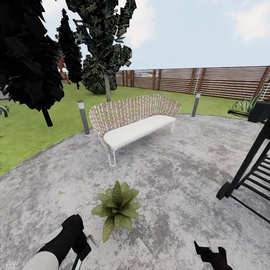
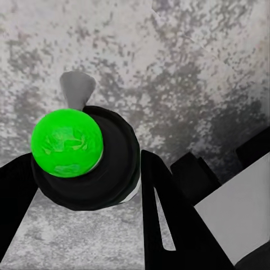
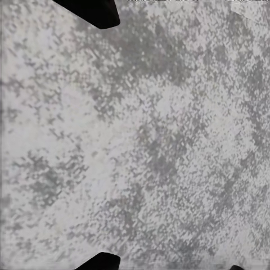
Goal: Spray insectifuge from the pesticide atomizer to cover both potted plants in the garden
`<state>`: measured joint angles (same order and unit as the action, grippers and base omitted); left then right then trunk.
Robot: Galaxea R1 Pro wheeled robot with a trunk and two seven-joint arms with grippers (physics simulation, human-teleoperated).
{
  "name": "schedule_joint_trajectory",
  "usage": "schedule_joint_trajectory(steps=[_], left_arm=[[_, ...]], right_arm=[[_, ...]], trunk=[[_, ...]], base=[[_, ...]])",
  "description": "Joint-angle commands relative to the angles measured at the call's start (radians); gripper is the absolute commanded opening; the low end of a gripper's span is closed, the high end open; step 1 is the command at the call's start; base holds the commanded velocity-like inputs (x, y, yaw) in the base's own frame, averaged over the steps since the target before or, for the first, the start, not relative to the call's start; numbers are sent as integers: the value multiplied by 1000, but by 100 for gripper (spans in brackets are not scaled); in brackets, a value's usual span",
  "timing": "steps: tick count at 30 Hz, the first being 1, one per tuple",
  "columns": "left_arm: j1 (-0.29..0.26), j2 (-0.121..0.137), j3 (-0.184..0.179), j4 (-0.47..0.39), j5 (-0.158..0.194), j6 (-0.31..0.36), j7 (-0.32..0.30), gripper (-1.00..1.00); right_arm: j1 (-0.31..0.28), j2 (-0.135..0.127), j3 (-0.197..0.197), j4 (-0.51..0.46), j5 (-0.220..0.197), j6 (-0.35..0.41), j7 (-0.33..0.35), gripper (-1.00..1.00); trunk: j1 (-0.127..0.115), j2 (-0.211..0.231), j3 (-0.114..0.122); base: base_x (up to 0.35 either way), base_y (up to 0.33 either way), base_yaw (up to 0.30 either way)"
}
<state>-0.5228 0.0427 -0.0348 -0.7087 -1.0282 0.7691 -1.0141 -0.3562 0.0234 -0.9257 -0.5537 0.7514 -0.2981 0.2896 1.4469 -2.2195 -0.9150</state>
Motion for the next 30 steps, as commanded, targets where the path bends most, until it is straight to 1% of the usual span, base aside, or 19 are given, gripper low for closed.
schedule_joint_trajectory(steps=[1, 7, 13, 17, 19, 20, 23, 25, 28, 30], left_arm=[[0, 1, -4, -2, -6, 6, -8, -100], [-1, 0, -5, -2, -6, 7, -7, -100], [-3, 1, -5, -2, -5, 11, -10, -100], [-7, 0, -5, -2, -3, 13, -14, -100], [-11, -10, -6, -3, -3, 16, -16, -100], [-16, -13, -6, -3, -3, 17, -16, -100], [-59, -15, -7, -2, -3, 20, -20, -100], [-84, -16, -7, -1, -3, 26, -44, -100], [-124, -15, -12, -1, -13, 69, -120, -100], [-129, -14, -16, 0, -17, 75, -137, -100]], right_arm=[[-1, 1, -8, -2, 6, -4, 8, 100], [-1, 1, -8, -2, 6, -4, 8, 100], [-1, 1, -8, -2, 6, -4, 8, 100], [-1, 1, -8, -2, 6, -4, 8, 100], [-1, 1, -8, -2, 6, -4, 8, 100], [-1, 1, -8, -2, 6, -4, 8, 100], [-1, 1, -8, -2, 7, -4, 8, 100], [-1, 1, -8, -2, 7, -4, 8, 100], [-1, 1, -8, -2, 7, -4, 8, 100], [-1, 1, -8, -2, 6, -4, 8, 100]], trunk=[[0, 0, -1], [0, 0, -1], [0, 0, -1], [0, 0, -1], [0, 0, -1], [0, 0, -1], [0, 0, -1], [0, 0, -1], [0, 0, -1], [0, 0, -1]], base=[[6, -90, 135], [91, -222, 216], [150, -251, 18], [82, -84, 0], [12, -13, 0], [5, -5, 0], [1, -1, 0], [0, 0, 0], [0, 0, 0], [0, 0, 0]])
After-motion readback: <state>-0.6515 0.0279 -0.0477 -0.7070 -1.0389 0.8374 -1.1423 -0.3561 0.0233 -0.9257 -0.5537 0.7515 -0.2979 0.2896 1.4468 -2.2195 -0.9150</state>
